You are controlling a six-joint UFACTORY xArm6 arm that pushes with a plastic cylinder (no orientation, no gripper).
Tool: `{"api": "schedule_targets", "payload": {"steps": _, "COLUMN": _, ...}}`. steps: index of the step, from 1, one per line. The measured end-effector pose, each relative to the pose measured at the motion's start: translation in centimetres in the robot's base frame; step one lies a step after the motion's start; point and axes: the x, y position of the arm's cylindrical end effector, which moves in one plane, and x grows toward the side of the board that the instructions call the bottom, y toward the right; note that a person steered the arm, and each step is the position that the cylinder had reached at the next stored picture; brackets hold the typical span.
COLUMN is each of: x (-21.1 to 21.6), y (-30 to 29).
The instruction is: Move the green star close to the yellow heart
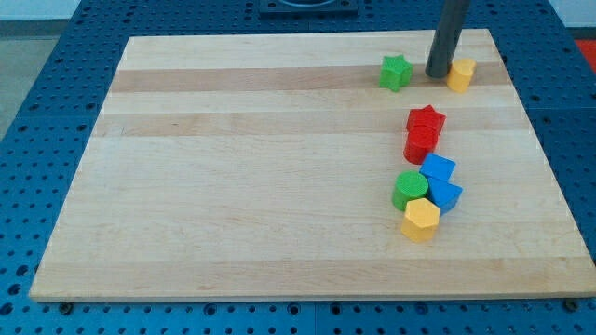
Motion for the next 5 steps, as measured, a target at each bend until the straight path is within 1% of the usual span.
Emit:
{"api": "schedule_targets", "payload": {"steps": 1, "x": -0.1, "y": -1.2}}
{"api": "schedule_targets", "payload": {"steps": 2, "x": -3.3, "y": -2.1}}
{"api": "schedule_targets", "payload": {"steps": 3, "x": -5.6, "y": -5.3}}
{"api": "schedule_targets", "payload": {"steps": 4, "x": -6.4, "y": -8.9}}
{"api": "schedule_targets", "payload": {"steps": 5, "x": -5.6, "y": -13.3}}
